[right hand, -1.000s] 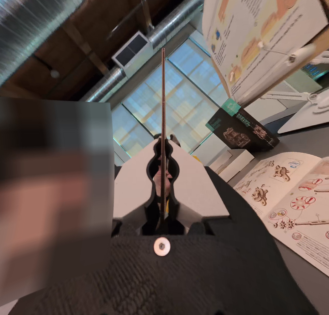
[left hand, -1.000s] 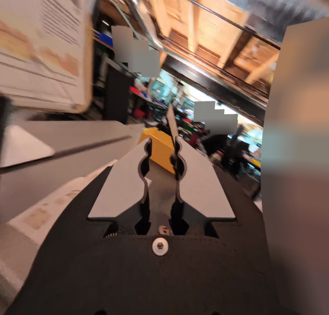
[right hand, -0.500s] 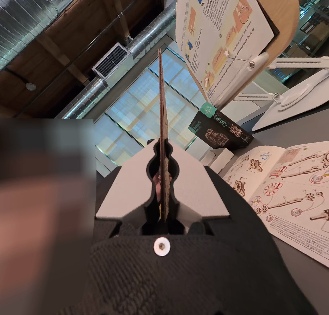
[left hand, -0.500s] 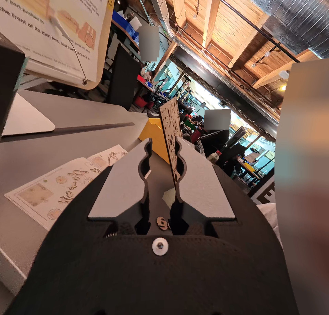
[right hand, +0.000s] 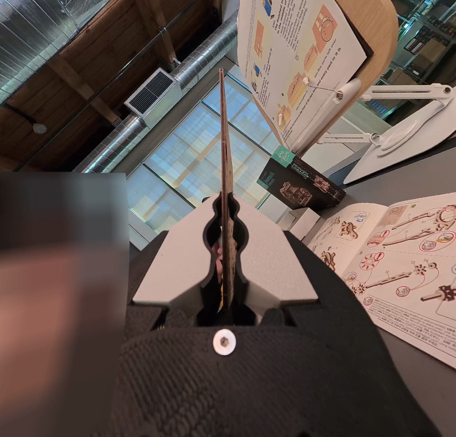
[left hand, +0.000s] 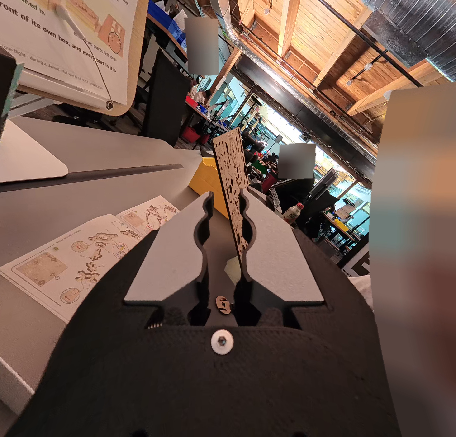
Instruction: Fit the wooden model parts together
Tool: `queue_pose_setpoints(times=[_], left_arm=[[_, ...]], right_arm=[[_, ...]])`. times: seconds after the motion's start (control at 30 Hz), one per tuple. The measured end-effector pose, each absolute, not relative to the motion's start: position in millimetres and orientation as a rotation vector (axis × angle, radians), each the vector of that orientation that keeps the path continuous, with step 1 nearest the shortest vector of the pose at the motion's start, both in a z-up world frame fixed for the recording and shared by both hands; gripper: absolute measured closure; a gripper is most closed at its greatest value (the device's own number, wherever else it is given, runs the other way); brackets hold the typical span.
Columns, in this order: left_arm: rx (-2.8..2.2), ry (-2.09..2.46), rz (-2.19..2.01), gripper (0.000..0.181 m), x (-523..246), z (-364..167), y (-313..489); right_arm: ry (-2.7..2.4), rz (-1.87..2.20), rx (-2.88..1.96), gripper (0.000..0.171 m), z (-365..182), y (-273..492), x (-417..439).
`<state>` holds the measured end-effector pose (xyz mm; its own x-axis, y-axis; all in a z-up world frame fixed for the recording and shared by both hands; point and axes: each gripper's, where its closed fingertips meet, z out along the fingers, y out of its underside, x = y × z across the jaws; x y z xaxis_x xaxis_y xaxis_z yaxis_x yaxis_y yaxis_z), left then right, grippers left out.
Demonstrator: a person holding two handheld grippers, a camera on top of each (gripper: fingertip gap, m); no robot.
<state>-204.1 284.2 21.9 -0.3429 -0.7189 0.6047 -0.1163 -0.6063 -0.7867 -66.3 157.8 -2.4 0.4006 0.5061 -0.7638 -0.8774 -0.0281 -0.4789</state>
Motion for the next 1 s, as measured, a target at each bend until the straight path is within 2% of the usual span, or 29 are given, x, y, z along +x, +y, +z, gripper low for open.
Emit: queue_pose_setpoints(times=[1.0], left_arm=[[-1.542,1.300,-1.982,0.161,-194.4,-1.8,255.5]], right_arm=[[0.464,1.162,-1.099,0.170,-5.8,157.3,-58.1]])
